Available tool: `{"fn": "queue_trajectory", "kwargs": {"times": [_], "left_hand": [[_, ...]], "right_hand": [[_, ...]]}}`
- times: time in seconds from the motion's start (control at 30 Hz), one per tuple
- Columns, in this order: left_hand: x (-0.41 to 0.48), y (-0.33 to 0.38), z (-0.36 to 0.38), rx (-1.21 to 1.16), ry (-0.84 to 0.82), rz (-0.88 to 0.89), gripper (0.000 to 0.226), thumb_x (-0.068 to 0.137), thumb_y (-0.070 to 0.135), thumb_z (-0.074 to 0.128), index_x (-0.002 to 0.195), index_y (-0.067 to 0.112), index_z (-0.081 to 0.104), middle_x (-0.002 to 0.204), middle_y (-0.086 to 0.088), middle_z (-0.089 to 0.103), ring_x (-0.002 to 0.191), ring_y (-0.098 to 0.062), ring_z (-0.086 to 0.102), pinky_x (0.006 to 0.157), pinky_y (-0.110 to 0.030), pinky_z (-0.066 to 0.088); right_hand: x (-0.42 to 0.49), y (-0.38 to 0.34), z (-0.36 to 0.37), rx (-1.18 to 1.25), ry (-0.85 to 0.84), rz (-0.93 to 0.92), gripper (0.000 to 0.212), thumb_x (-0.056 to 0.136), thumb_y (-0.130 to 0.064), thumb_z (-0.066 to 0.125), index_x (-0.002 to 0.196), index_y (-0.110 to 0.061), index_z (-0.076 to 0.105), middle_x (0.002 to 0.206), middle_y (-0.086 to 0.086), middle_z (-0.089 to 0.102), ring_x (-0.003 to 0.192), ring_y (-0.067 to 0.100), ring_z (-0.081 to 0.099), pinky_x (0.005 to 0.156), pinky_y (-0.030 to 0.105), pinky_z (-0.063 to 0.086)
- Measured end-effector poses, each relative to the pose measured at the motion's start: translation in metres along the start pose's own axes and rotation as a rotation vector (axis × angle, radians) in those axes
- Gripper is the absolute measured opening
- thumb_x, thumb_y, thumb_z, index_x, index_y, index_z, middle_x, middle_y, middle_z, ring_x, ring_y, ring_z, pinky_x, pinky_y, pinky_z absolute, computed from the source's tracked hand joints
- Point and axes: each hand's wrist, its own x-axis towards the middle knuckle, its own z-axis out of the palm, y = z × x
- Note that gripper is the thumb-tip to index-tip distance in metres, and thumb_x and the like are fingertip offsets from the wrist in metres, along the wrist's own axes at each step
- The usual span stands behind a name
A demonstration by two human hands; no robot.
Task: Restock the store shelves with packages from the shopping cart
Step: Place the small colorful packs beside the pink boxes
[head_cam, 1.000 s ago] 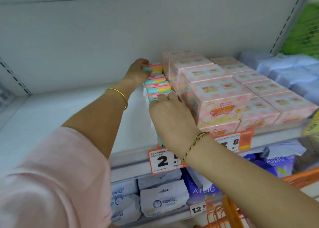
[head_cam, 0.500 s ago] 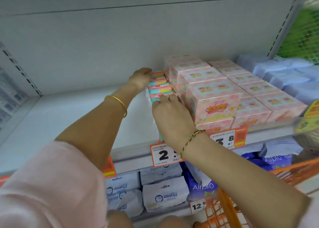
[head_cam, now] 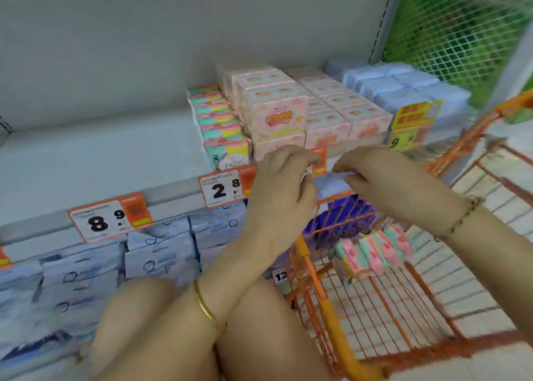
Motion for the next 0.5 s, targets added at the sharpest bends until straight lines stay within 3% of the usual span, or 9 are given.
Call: {"fn": "queue_trajectory", "kwargs": {"times": [0.13,0.2,0.23,0.3,0.33,0.4,0.5], "left_hand": [[-0.007,0.022,0.052,0.087,-0.369,0.142,0.041,0.079,0.02,0.032,0.1,0.006,0.064,0.102,-0.013,0.059,0.096,-0.033,0.054,0.08,-0.042,0.045],[-0.005,0.026,0.071,0.133,-0.464,0.15,0.043,0.079,0.022,0.03,0.099,0.008,0.065,0.101,-0.013,0.059,0.096,-0.035,0.055,0.079,-0.045,0.047],[-0.005,0.025,0.079,0.141,-0.48,0.138,0.044,0.079,0.022,0.029,0.099,0.009,0.065,0.102,-0.013,0.059,0.096,-0.035,0.055,0.079,-0.046,0.047],[-0.009,0.023,0.088,0.121,-0.483,0.083,0.041,0.079,0.018,0.032,0.102,0.008,0.065,0.104,-0.013,0.059,0.098,-0.035,0.054,0.08,-0.047,0.046],[-0.011,0.023,0.09,0.09,-0.465,0.051,0.038,0.08,0.013,0.036,0.103,0.007,0.065,0.106,-0.013,0.059,0.099,-0.034,0.054,0.08,-0.046,0.046],[-0.014,0.023,0.091,0.008,-0.417,-0.009,0.031,0.084,0.006,0.043,0.107,0.008,0.063,0.111,-0.012,0.057,0.1,-0.031,0.053,0.081,-0.044,0.044],[-0.014,0.023,0.088,-0.072,-0.326,-0.082,0.029,0.088,0.001,0.045,0.11,0.01,0.062,0.114,-0.008,0.054,0.101,-0.025,0.053,0.081,-0.042,0.045]], "right_hand": [[-0.023,0.044,0.026,-0.094,-0.323,0.167,0.021,0.093,-0.012,0.047,0.097,-0.004,0.066,0.099,0.015,0.063,0.092,0.03,0.057,0.075,0.034,0.039],[-0.026,0.05,0.046,-0.103,-0.518,0.208,0.031,0.097,-0.012,0.043,0.068,-0.006,0.052,0.072,0.011,0.049,0.063,0.02,0.046,0.055,0.025,0.031],[-0.024,0.053,0.058,-0.082,-0.598,0.23,0.033,0.097,-0.013,0.044,0.065,-0.009,0.048,0.068,0.009,0.047,0.057,0.016,0.044,0.052,0.02,0.031],[-0.021,0.056,0.083,0.042,-0.698,0.27,0.023,0.096,-0.019,0.048,0.089,-0.002,0.062,0.086,0.015,0.064,0.068,0.023,0.063,0.056,0.023,0.047],[-0.019,0.054,0.095,0.078,-0.72,0.272,0.029,0.096,-0.022,0.048,0.105,0.002,0.062,0.099,0.019,0.065,0.078,0.029,0.067,0.06,0.028,0.052],[-0.018,0.047,0.115,0.054,-0.74,0.273,0.039,0.098,-0.027,0.046,0.12,0.004,0.055,0.114,0.02,0.061,0.09,0.032,0.064,0.066,0.032,0.051],[-0.022,0.036,0.137,-0.038,-0.696,0.24,0.043,0.098,-0.035,0.042,0.124,-0.002,0.052,0.121,0.016,0.058,0.097,0.027,0.054,0.084,0.035,0.046]]}}
